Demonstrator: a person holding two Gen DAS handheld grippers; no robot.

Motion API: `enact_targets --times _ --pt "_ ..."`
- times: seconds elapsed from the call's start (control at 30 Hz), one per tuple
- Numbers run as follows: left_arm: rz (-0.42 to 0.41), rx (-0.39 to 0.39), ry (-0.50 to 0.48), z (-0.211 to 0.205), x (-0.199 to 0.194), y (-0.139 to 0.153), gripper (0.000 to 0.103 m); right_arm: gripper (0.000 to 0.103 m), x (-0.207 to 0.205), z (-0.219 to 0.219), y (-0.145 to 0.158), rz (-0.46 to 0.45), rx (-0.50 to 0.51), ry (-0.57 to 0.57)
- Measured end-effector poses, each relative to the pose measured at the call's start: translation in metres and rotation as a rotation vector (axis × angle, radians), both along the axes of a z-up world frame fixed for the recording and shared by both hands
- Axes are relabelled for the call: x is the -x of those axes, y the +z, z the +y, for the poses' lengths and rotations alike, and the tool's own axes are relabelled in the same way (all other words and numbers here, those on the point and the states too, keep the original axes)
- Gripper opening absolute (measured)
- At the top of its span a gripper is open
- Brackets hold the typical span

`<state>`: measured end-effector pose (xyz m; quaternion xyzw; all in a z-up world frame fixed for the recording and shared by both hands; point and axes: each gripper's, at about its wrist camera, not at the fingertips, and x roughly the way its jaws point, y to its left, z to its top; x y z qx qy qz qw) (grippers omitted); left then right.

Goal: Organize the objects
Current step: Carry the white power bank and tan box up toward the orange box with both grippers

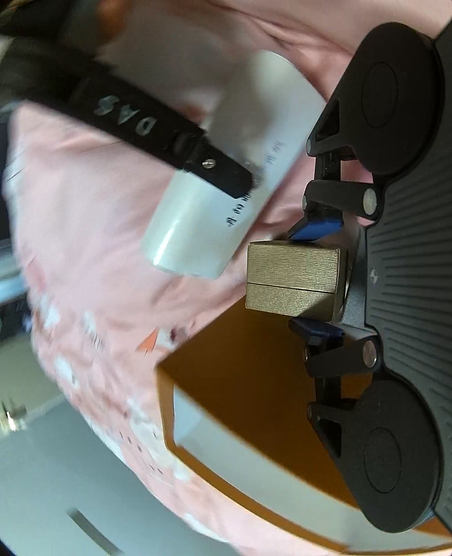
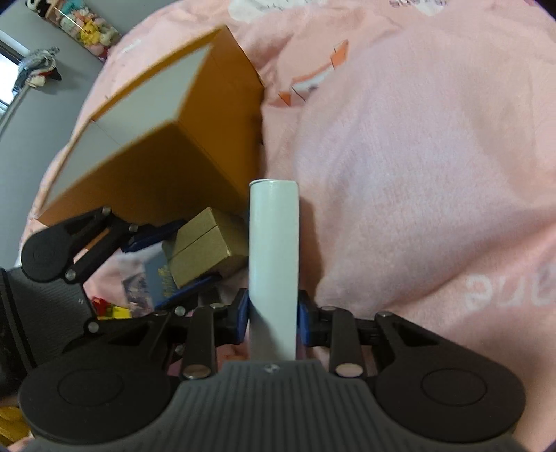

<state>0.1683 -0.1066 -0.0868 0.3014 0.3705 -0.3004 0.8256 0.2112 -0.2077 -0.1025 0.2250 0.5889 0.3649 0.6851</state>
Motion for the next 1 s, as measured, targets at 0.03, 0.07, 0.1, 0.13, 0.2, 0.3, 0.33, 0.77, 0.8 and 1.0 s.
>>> enact_targets --times 0.03,0.07,0.1,0.13,0.2,0.3,0.33,0.77,0.8,1.0 --pt "0.012 0.050 0.035 0.006 0.000 0.011 0.054 0.030 0.000 -0.003 0.007 -0.004 -0.020 0.004" --pt "0.022 0.095 0.059 0.011 0.000 0.021 0.054 0.030 -0.002 -0.006 0.015 -0.016 -0.025 -0.002" --pt "0.040 0.146 0.083 0.018 0.000 0.032 0.054 0.030 -0.003 -0.008 0.023 -0.031 -0.030 -0.008" --pt "0.059 0.198 0.107 0.026 -0.001 0.044 0.054 0.030 -0.004 -0.010 0.031 -0.047 -0.032 -0.013" --pt "0.079 0.284 0.144 0.041 -0.002 0.066 0.054 0.030 -0.009 -0.008 0.049 -0.025 -0.179 0.107" --pt "0.078 0.382 0.201 0.069 -0.004 0.099 0.054 0.030 -0.022 -0.012 0.077 -0.080 -0.197 0.097" --pt "0.072 0.408 0.223 0.077 -0.009 0.109 0.054 0.030 -0.027 -0.013 0.089 -0.109 -0.204 0.090" --pt "0.026 0.347 0.482 0.181 -0.096 0.142 0.054 0.030 -0.103 0.105 0.176 -0.190 -0.350 0.110" --pt "0.040 0.341 0.498 0.188 -0.102 0.137 0.054 0.030 -0.104 0.128 0.172 -0.160 -0.352 0.142" --pt "0.076 0.310 0.557 0.226 -0.127 0.115 0.054 0.030 -0.104 0.242 0.134 0.072 -0.361 0.322"
